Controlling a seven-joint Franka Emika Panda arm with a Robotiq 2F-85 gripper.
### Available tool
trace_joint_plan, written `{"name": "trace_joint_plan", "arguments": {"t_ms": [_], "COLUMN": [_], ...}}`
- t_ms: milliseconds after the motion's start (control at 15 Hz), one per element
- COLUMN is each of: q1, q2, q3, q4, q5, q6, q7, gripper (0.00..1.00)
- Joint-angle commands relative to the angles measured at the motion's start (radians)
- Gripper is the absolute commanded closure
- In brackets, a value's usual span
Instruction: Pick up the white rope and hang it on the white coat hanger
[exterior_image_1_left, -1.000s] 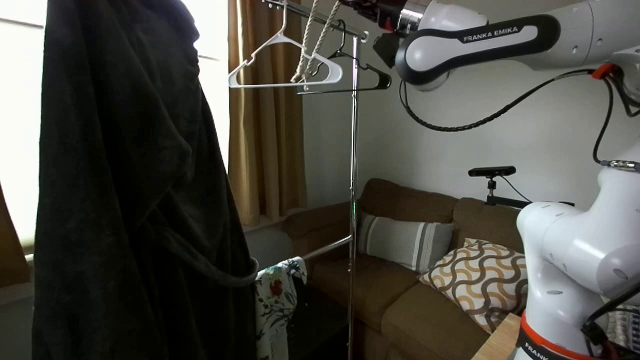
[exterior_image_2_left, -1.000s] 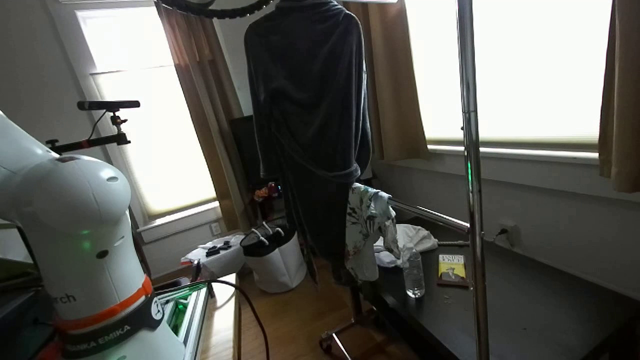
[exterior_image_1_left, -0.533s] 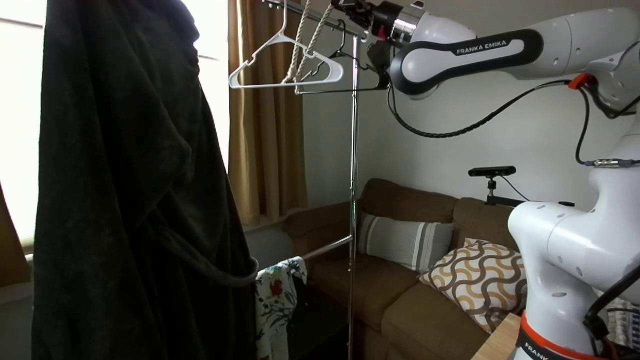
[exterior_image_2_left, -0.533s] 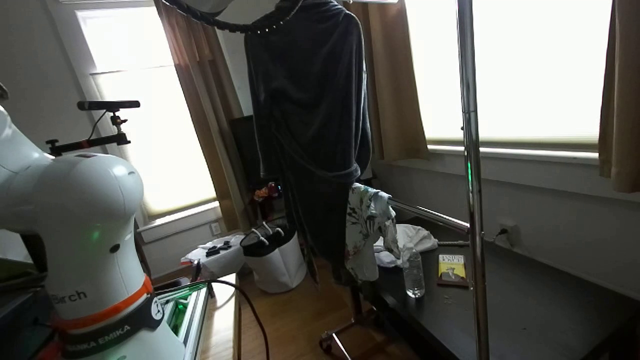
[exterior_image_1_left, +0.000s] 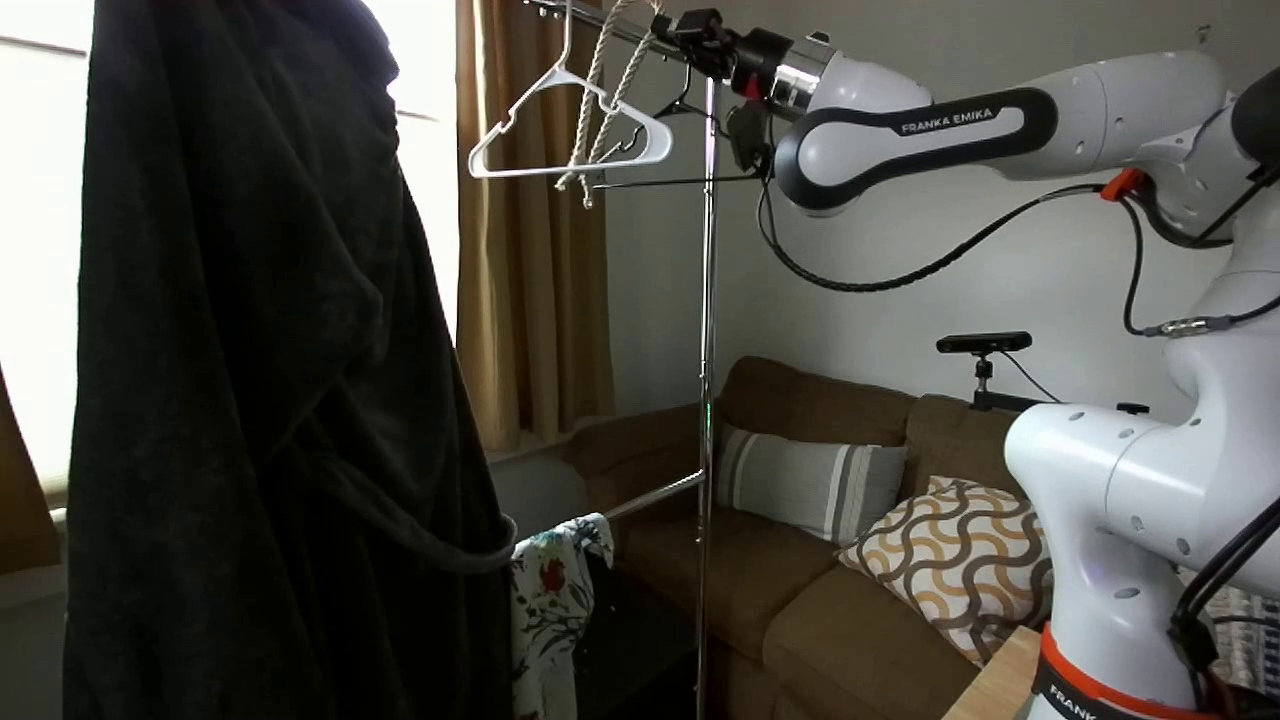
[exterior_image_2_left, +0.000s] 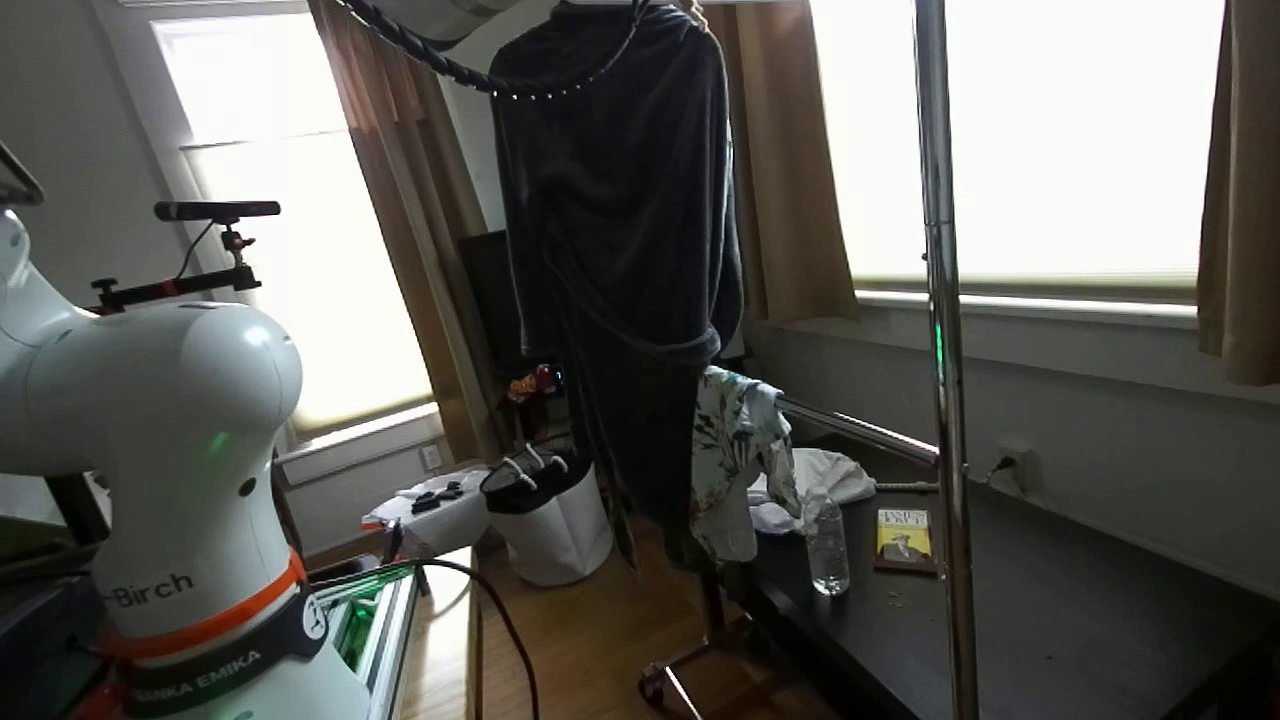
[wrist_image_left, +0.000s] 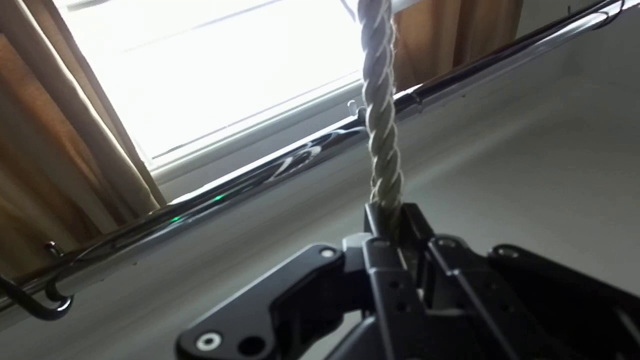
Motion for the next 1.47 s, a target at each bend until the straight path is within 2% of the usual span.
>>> {"name": "trace_joint_plan", "arguments": {"t_ms": [0, 200, 533, 933, 1200, 1400], "q1": [0.072, 0.080, 0.054, 0.097, 0.105, 0.102], "q2": [-0.044, -0.038, -0.019, 0.025, 0.119, 0.242], "q3": [-0.065, -0.082, -0.083, -0.140, -0.184, -0.224], "q4": [-0.002, 0.006, 0.018, 0.035, 0.068, 0.109], "q5": [-0.086, -0.090, -0.117, -0.198, -0.190, -0.165], "q6": [0.013, 0.074, 0.177, 0.272, 0.435, 0.530], "q7": [0.060, 0.050, 0.078, 0.176, 0.220, 0.316], "gripper": [0.97, 0.97, 0.97, 0.97, 0.97, 0.97]}}
